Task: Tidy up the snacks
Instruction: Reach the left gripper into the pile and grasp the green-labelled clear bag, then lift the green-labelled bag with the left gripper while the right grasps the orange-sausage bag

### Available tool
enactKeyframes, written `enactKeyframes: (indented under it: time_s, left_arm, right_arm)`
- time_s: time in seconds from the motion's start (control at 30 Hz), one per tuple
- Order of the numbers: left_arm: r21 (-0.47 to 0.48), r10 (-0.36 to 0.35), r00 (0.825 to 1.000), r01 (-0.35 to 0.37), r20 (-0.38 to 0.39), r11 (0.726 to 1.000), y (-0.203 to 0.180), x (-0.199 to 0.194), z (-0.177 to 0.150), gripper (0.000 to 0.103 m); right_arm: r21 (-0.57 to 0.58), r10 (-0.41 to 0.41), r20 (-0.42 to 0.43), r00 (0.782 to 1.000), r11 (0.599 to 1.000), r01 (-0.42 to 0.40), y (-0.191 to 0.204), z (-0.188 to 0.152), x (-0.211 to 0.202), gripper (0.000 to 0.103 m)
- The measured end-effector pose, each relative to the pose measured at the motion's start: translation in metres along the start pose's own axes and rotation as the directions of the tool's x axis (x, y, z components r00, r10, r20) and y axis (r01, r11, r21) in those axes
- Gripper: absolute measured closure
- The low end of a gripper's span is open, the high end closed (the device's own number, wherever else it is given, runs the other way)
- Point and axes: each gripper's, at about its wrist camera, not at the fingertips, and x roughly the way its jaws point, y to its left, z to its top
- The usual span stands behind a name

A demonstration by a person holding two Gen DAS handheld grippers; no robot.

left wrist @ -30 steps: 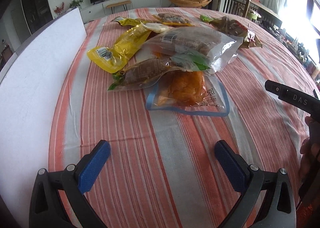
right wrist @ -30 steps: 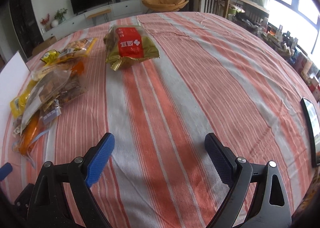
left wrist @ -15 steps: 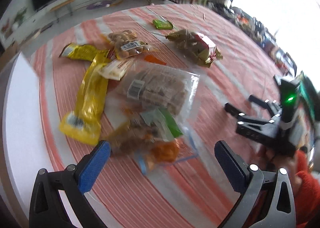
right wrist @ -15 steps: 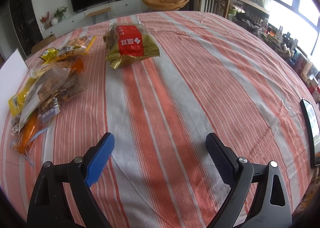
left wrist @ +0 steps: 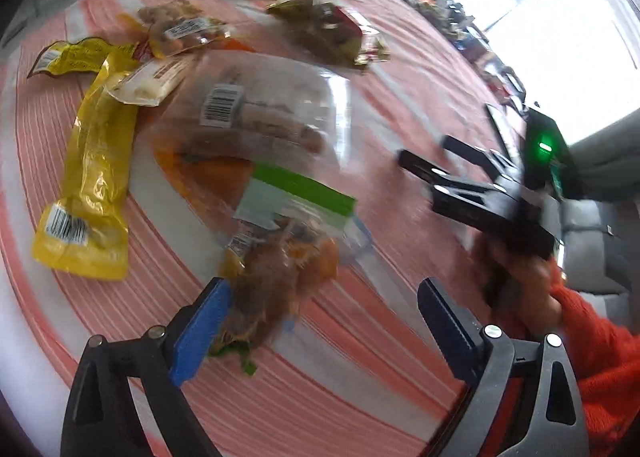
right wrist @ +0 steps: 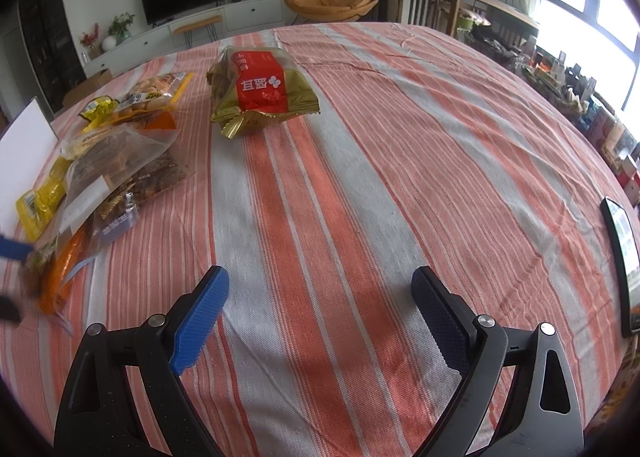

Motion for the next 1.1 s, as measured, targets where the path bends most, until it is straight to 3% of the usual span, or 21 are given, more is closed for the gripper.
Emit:
enactKeyframes:
  time_s: [0.1, 0.23, 0.3, 0.37, 0.53, 0.57, 0.6, 0.7, 0.83, 0.93, 0.97, 1.03, 1.1]
  left_arm:
    - [0.023, 0.117, 0.992, -0.118, 0.052, 0.993, -0.003, -0.016, -0.002, 0.009]
    - [0.088, 0.25, 0.968, -0.252, 0.029, 0.964, -0.005, -0.003, 0.004, 0.009]
    - [0.151, 0.343, 0.939, -0.338, -0.01, 0.929, -0.004, 0.012, 0.007, 0.01]
    - [0.183, 0.393, 0.919, -0.38, -0.04, 0.907, -0.002, 0.026, 0.008, 0.011]
    - [0.075, 0.307, 0.947, -0.301, -0.095, 0.951, 0.015, 0.036, 0.008, 0.014]
    - [0.063, 0.303, 0.949, -0.299, -0.082, 0.952, 0.013, 0.033, 0.005, 0.024]
    - [0.053, 0.299, 0.951, -0.296, -0.078, 0.954, 0.009, 0.031, 0.001, 0.04]
    - [-0.044, 0.221, 0.972, -0.225, -0.074, 0.973, -0.003, 0.029, -0.015, 0.054]
    - [-0.219, 0.273, 0.961, -0.275, -0.042, 0.936, -0.015, 0.024, -0.045, 0.055]
    - [-0.361, 0.285, 0.958, -0.258, 0.02, 0.896, -0.023, 0.013, -0.079, 0.054]
    - [-0.388, 0.327, 0.944, -0.287, 0.041, 0.876, -0.023, 0.01, -0.088, 0.051]
    - [-0.422, 0.444, 0.893, -0.372, 0.082, 0.827, -0.02, 0.007, -0.101, 0.046]
    - [-0.417, 0.478, 0.871, -0.394, 0.116, 0.819, -0.021, 0.01, -0.103, 0.037]
  right_arm:
    - [0.0, 0.0, 0.0, 1.0, 1.0, 0.0, 0.0, 0.0, 0.0, 0.008]
    - [0.001, 0.001, 0.0, 1.0, 1.0, -0.001, -0.001, 0.0, 0.0, 0.008]
    - [0.001, 0.001, 0.0, 1.0, 1.0, -0.001, 0.0, 0.0, 0.0, 0.008]
    - [0.0, 0.0, 0.0, 1.0, 1.0, 0.0, 0.0, 0.0, 0.0, 0.008]
    - [0.0, 0.0, 0.0, 1.0, 1.0, 0.0, 0.0, 0.0, 0.0, 0.008]
    - [0.0, 0.0, 0.0, 1.0, 1.0, 0.0, -0.001, 0.0, 0.0, 0.008]
    - [0.0, 0.0, 0.0, 1.0, 1.0, 0.0, 0.0, 0.0, 0.0, 0.008]
    - [0.0, 0.0, 0.0, 1.0, 1.0, 0.0, 0.0, 0.0, 0.0, 0.008]
    - [0.001, 0.001, 0.0, 1.0, 1.0, -0.001, -0.001, 0.0, 0.0, 0.008]
    - [0.001, 0.0, 0.0, 1.0, 1.0, 0.0, -0.001, 0.0, 0.0, 0.008]
    - [0.001, 0.0, 0.0, 1.0, 1.0, 0.0, -0.001, 0.0, 0.001, 0.008]
    - [0.0, 0.0, -0.001, 1.0, 1.0, 0.0, -0.002, 0.0, 0.001, 0.008]
    - [0.001, 0.0, 0.0, 1.0, 1.0, 0.0, -0.001, 0.0, 0.0, 0.008]
